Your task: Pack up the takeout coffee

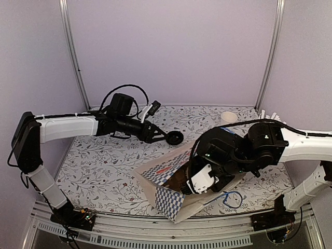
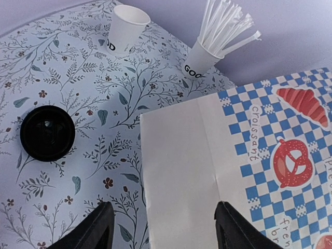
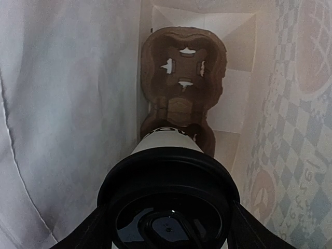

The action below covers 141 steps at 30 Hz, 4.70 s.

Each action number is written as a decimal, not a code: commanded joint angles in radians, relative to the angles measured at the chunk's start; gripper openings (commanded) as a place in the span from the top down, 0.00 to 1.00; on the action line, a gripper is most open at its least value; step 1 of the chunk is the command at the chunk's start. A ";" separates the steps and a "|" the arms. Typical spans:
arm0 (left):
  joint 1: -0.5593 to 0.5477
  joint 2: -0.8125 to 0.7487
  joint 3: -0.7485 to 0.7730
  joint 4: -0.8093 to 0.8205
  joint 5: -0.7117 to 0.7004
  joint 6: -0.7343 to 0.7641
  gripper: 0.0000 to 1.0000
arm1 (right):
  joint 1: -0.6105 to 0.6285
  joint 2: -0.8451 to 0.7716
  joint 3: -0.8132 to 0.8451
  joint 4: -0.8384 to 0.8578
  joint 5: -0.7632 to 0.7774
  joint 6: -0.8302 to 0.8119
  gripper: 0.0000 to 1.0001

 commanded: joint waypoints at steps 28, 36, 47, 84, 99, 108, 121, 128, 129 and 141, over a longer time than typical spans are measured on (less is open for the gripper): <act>0.011 0.155 0.024 0.010 0.131 0.019 0.36 | -0.122 -0.008 -0.140 0.292 0.022 -0.120 0.52; 0.018 0.156 0.020 0.011 0.130 0.020 0.36 | -0.140 0.005 -0.147 0.301 -0.008 -0.143 0.52; 0.020 0.152 0.018 0.009 0.132 0.016 0.37 | -0.149 0.019 -0.154 0.297 -0.018 -0.147 0.52; 0.081 -0.124 -0.058 -0.135 0.030 0.058 0.35 | -0.317 0.374 0.226 -0.071 -0.274 -0.029 0.52; 0.120 -0.165 -0.089 -0.143 0.044 0.067 0.35 | -0.317 0.495 0.338 -0.330 -0.437 0.007 0.52; 0.128 -0.143 -0.084 -0.133 0.055 0.061 0.35 | -0.337 0.510 0.254 -0.236 -0.466 -0.010 0.52; 0.131 -0.181 -0.103 -0.149 0.040 0.068 0.35 | -0.373 0.559 0.178 -0.154 -0.502 0.030 0.52; 0.135 -0.217 -0.102 -0.177 0.015 0.069 0.35 | -0.372 0.562 0.151 -0.086 -0.409 0.127 0.53; 0.136 -0.220 -0.102 -0.180 0.013 0.066 0.35 | -0.371 0.566 0.154 -0.090 -0.409 0.134 0.53; 0.135 -0.227 -0.084 -0.190 0.002 0.050 0.35 | -0.373 0.561 0.136 -0.003 -0.366 0.159 0.52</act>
